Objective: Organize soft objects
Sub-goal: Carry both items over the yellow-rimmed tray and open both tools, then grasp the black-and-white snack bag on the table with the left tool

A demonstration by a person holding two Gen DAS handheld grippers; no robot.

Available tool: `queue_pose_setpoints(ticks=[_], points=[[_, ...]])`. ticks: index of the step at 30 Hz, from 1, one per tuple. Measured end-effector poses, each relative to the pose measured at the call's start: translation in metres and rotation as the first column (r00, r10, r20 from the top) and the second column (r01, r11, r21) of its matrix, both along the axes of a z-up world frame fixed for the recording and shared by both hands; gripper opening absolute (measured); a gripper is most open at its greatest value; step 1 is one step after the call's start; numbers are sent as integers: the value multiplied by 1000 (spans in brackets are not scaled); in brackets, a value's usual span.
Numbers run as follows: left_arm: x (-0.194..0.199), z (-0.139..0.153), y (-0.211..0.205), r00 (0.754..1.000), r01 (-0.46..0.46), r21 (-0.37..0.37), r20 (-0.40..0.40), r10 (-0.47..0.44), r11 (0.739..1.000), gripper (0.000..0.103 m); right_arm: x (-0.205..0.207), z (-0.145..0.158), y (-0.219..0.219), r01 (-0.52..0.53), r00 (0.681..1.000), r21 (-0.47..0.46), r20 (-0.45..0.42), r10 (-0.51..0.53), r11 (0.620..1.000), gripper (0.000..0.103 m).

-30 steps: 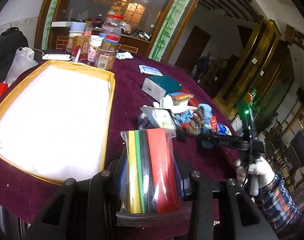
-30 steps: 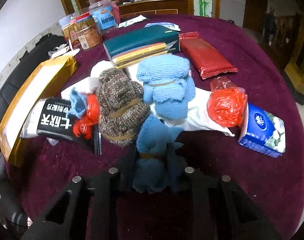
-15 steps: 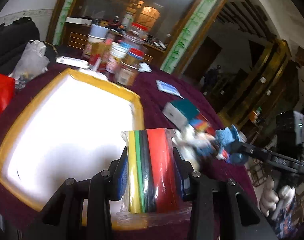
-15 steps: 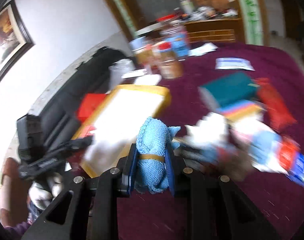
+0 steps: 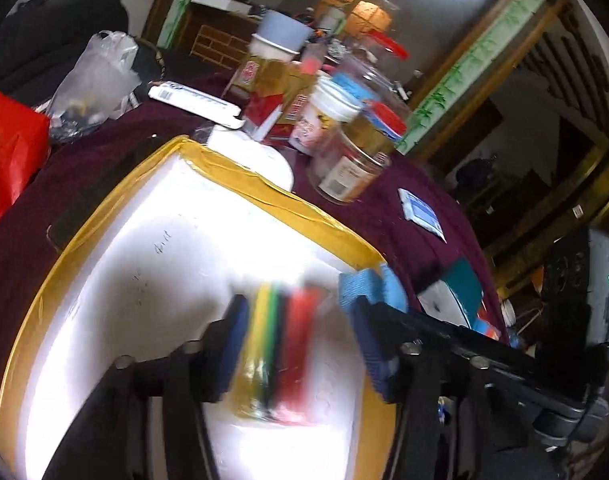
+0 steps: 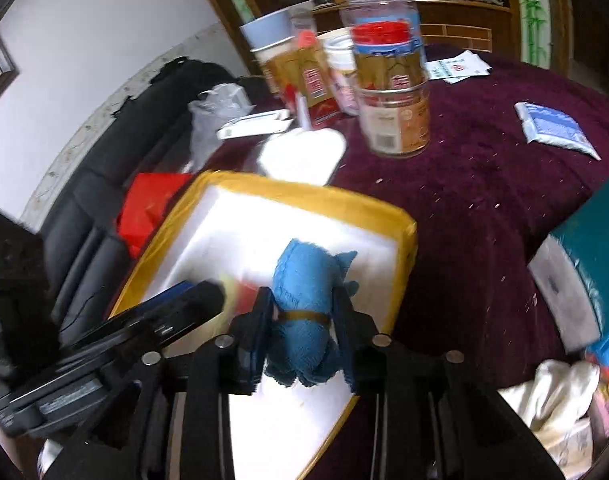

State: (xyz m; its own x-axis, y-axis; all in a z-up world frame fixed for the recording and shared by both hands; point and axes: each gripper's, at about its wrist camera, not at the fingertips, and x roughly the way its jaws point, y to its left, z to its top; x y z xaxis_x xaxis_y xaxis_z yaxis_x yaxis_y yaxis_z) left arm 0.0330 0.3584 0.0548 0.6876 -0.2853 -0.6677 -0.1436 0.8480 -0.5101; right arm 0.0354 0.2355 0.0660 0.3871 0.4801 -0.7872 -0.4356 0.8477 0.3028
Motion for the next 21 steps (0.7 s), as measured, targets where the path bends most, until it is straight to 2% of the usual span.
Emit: queue_pose_setpoints(ticks=[1,3,6,9,11,12,13,15,17,19,21], points=[[0,0,2,1000,-3,-15,3,4,1000,69,2,0,-1,7,1000,-1,5,-7,1000,46],[1,3,5,1000,-3,-38,7,4,999,70,3,4,-6,20,1000,1,18,-20,1000,54],[-10,10,6,1000,4,-57,18,-3,998,70,-5,22,-28,28,999,39,45,-30,999,54],[-32,27,-6,998,37,-37,60,-35,999,71,-32,50,-69,34,990,74,137,-44,997,56],[-45,37,-20,994,66,-3,85,-66,998,76,-56,65,-102,53,975,93,210,-71,994,70],[-53,42,-29,991,84,12,101,-84,996,79,-69,70,-126,73,964,109,246,-98,991,84],[-62,47,-41,987,107,26,116,-110,994,82,-78,72,-143,92,958,118,260,-120,989,90],[-70,51,-64,980,150,51,123,-156,987,84,-94,68,-186,146,950,107,262,-170,983,90],[-78,51,-100,963,234,78,117,-242,969,84,-106,58,-222,213,938,79,261,-226,974,90],[-81,47,-133,943,304,119,103,-316,945,84,-115,46,-255,269,931,69,237,-277,961,90],[-80,40,-166,926,348,196,85,-369,917,84,-124,33,-285,322,923,80,196,-331,943,90]])
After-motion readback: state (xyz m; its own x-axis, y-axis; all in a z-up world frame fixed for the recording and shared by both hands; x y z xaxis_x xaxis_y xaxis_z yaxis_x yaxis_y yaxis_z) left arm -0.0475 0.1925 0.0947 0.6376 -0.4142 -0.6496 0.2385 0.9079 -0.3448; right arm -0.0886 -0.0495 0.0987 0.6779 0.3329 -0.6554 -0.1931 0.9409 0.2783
